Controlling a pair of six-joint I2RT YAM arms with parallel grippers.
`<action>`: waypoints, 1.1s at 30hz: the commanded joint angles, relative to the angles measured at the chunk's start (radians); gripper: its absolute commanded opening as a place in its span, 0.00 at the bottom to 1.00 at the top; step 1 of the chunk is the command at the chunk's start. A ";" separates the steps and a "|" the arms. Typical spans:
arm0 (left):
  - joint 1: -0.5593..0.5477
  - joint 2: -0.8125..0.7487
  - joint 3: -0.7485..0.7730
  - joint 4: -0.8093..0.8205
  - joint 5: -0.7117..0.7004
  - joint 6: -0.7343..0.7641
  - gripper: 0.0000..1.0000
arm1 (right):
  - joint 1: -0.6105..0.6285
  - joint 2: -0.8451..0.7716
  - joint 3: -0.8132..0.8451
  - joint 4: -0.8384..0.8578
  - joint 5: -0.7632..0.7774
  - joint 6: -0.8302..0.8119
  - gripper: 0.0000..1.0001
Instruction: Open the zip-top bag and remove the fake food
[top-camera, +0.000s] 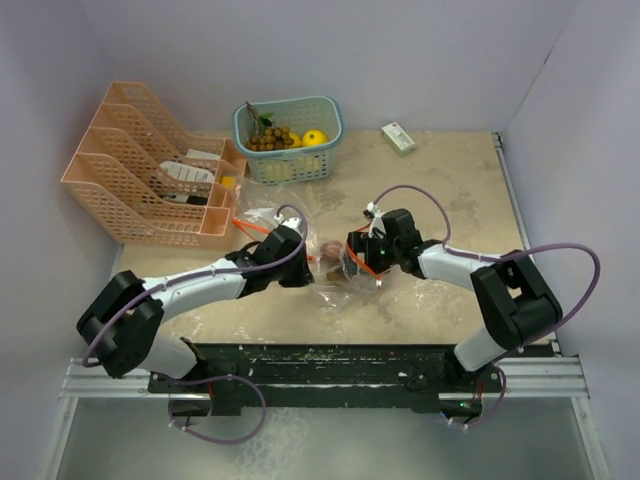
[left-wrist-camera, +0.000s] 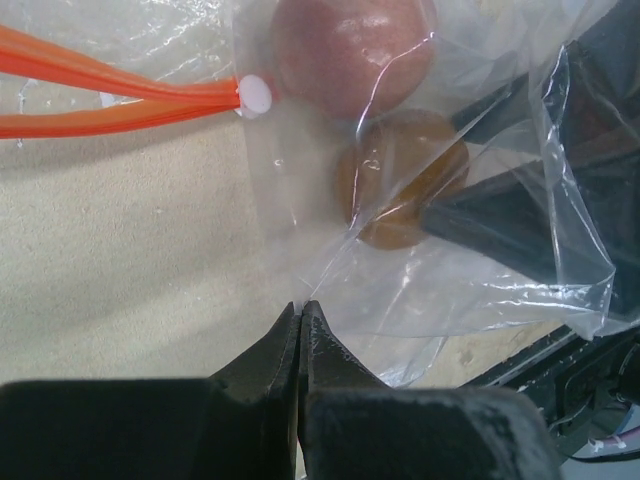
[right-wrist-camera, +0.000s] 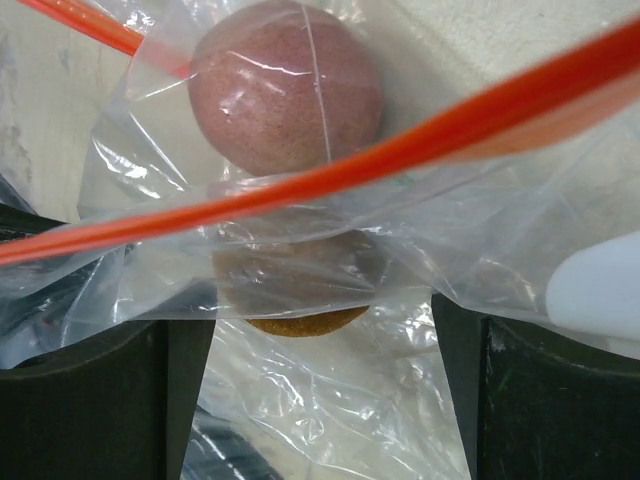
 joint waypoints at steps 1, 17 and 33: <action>-0.002 0.030 0.059 0.052 0.002 0.002 0.00 | 0.043 -0.008 0.050 -0.031 0.053 -0.070 0.90; -0.002 0.065 0.091 0.058 0.007 0.009 0.00 | 0.098 0.023 0.084 -0.067 0.082 -0.106 0.52; -0.002 0.031 0.047 0.059 -0.005 -0.012 0.00 | 0.099 -0.087 0.118 -0.091 0.119 -0.123 0.66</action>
